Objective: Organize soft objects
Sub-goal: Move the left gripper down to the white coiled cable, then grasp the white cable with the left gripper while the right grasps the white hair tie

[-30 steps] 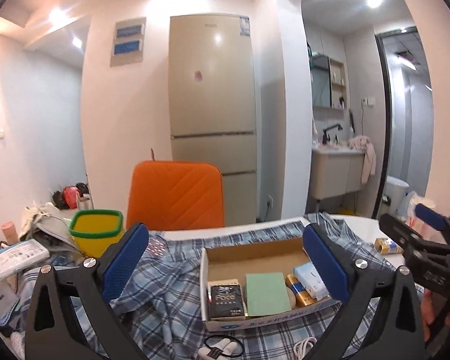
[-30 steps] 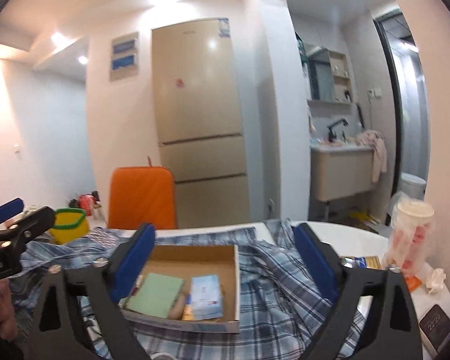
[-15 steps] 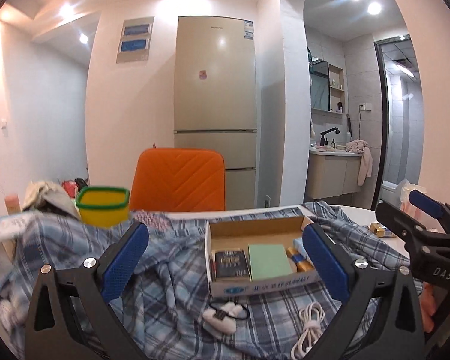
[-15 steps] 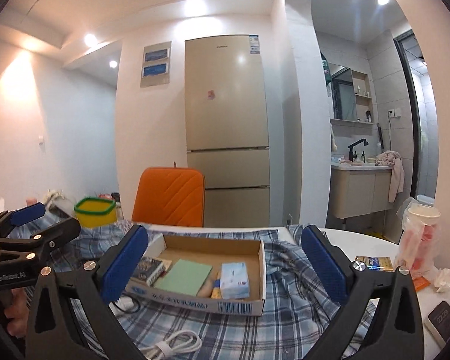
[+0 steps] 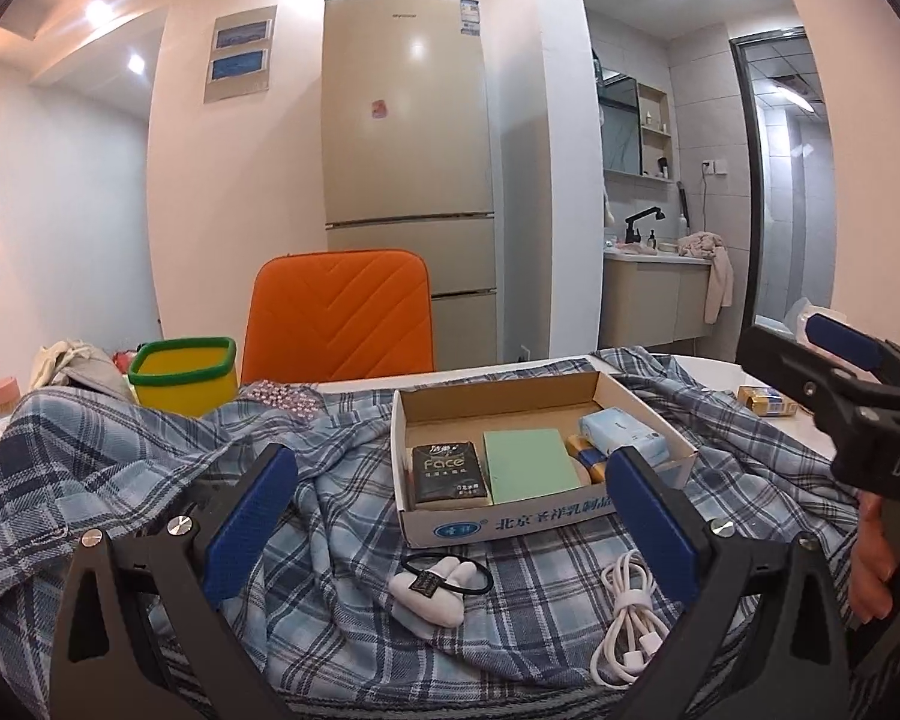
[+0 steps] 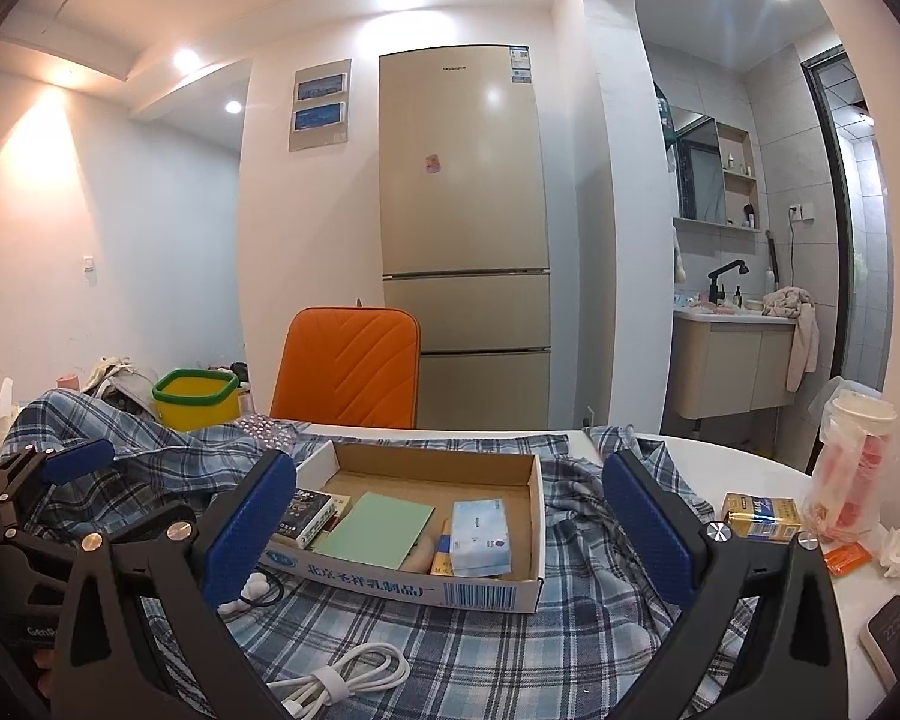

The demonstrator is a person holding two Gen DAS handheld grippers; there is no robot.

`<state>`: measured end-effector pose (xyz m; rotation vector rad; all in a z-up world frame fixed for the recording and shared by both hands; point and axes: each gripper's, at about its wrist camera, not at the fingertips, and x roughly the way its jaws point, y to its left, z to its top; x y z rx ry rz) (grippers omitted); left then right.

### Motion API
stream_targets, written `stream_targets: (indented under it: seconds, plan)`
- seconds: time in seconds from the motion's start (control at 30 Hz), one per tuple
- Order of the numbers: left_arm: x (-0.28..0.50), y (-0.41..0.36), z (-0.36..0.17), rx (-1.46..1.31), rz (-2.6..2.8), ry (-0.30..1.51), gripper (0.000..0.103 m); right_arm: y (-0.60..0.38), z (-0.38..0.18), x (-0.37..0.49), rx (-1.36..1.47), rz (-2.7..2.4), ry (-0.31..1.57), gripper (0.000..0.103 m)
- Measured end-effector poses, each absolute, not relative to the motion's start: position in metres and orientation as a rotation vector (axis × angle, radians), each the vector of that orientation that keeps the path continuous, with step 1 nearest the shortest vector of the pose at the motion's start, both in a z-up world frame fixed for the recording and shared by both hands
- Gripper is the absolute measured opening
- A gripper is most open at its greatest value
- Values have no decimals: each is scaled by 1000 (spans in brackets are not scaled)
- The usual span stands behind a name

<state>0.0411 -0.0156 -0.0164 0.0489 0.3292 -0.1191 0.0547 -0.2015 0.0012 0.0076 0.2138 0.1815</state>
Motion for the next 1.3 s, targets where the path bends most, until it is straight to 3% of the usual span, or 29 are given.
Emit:
stream_targets:
  seconds: [0.37, 0.47, 0.73, 0.8, 0.9, 1.3]
  plan:
    - [52, -6, -22, 11, -133, 403, 102, -197, -5, 65, -24, 200, 308, 103]
    - [50, -16, -23, 58, -186, 412, 90, -198, -6, 66, -22, 196, 317, 103]
    - [62, -58, -44, 195, -412, 595, 75, -202, -7, 68, -10, 189, 329, 103]
    - [65, -66, -51, 217, -453, 647, 57, -201, -7, 67, -13, 190, 329, 103]
    - [75, -76, -66, 234, -500, 757, 44, -200, -8, 69, -20, 175, 339, 103]
    - [81, -90, -85, 272, -572, 864, 40, -213, -20, 93, 11, 71, 488, 96]
